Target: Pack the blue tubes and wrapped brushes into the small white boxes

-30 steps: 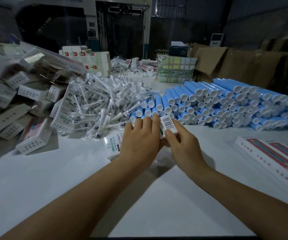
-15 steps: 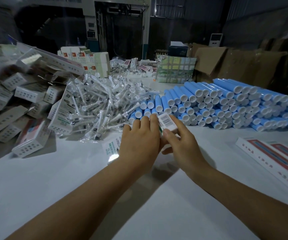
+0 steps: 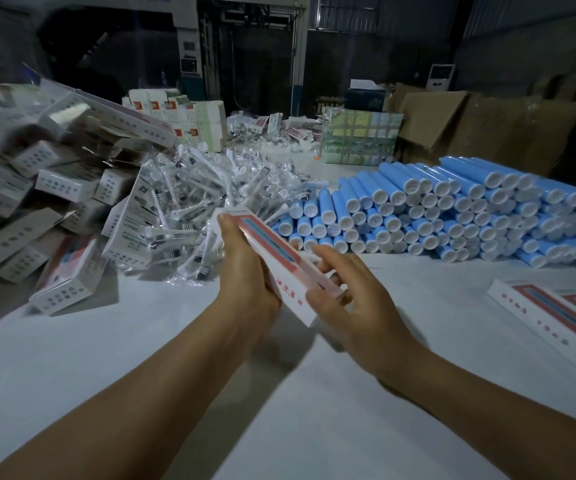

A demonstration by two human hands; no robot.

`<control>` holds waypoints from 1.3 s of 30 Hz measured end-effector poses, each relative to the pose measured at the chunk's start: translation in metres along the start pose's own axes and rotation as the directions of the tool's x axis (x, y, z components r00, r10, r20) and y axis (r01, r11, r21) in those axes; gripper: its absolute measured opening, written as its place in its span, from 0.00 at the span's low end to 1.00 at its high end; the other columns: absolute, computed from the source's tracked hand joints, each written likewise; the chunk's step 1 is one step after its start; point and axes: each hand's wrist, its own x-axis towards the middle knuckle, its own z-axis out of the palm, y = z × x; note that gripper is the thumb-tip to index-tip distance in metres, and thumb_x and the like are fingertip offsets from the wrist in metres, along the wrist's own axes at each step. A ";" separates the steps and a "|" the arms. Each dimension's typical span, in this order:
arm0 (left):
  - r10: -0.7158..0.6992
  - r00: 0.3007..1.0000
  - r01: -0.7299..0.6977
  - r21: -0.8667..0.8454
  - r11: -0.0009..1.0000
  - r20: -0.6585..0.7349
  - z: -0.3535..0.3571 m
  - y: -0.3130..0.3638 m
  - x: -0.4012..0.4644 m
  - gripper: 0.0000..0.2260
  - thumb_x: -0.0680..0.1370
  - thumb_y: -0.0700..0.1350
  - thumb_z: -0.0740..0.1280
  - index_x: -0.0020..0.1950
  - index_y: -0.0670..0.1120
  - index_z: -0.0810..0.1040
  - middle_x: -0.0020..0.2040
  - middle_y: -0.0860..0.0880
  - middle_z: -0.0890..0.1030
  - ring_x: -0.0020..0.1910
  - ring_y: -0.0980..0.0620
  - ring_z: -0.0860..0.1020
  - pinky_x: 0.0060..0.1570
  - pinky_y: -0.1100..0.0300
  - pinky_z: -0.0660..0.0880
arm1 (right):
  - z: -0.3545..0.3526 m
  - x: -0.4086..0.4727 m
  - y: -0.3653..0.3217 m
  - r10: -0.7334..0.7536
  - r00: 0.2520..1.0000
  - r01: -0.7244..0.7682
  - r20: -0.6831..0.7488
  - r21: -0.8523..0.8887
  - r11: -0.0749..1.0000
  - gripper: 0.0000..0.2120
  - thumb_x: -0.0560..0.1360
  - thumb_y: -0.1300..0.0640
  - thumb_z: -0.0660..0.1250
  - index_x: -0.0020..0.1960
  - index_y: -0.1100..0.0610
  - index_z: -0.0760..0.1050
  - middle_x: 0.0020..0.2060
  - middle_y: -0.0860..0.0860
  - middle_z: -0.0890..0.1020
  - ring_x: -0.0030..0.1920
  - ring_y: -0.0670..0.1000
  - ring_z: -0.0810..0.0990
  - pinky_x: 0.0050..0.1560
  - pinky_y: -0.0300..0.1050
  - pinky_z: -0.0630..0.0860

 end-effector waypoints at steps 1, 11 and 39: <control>-0.007 1.000 0.007 -0.010 1.000 0.006 0.000 -0.004 -0.001 0.34 0.73 0.73 0.51 0.58 0.46 0.74 0.41 0.41 0.84 0.38 0.41 0.84 0.32 0.51 0.80 | 0.003 -0.001 0.000 -0.004 1.000 0.005 0.006 -0.056 0.998 0.24 0.66 0.30 0.63 0.61 0.24 0.61 0.54 0.32 0.69 0.59 0.33 0.71 0.43 0.29 0.76; 0.023 0.999 -0.024 0.002 1.000 0.041 0.005 -0.014 -0.004 0.28 0.73 0.70 0.55 0.53 0.46 0.76 0.40 0.44 0.85 0.37 0.48 0.84 0.30 0.57 0.80 | 0.007 0.002 0.012 -0.075 0.995 0.044 -0.069 -0.375 0.926 0.29 0.76 0.48 0.67 0.74 0.43 0.61 0.58 0.42 0.70 0.59 0.43 0.67 0.52 0.29 0.67; 0.054 0.954 -0.257 0.717 0.647 0.294 -0.021 -0.035 0.029 0.14 0.80 0.53 0.59 0.52 0.48 0.82 0.34 0.48 0.81 0.38 0.46 0.77 0.37 0.54 0.69 | -0.193 -0.138 0.034 0.154 0.812 -0.584 -0.564 -0.791 0.184 0.21 0.74 0.44 0.63 0.67 0.44 0.71 0.58 0.49 0.70 0.60 0.53 0.65 0.59 0.50 0.63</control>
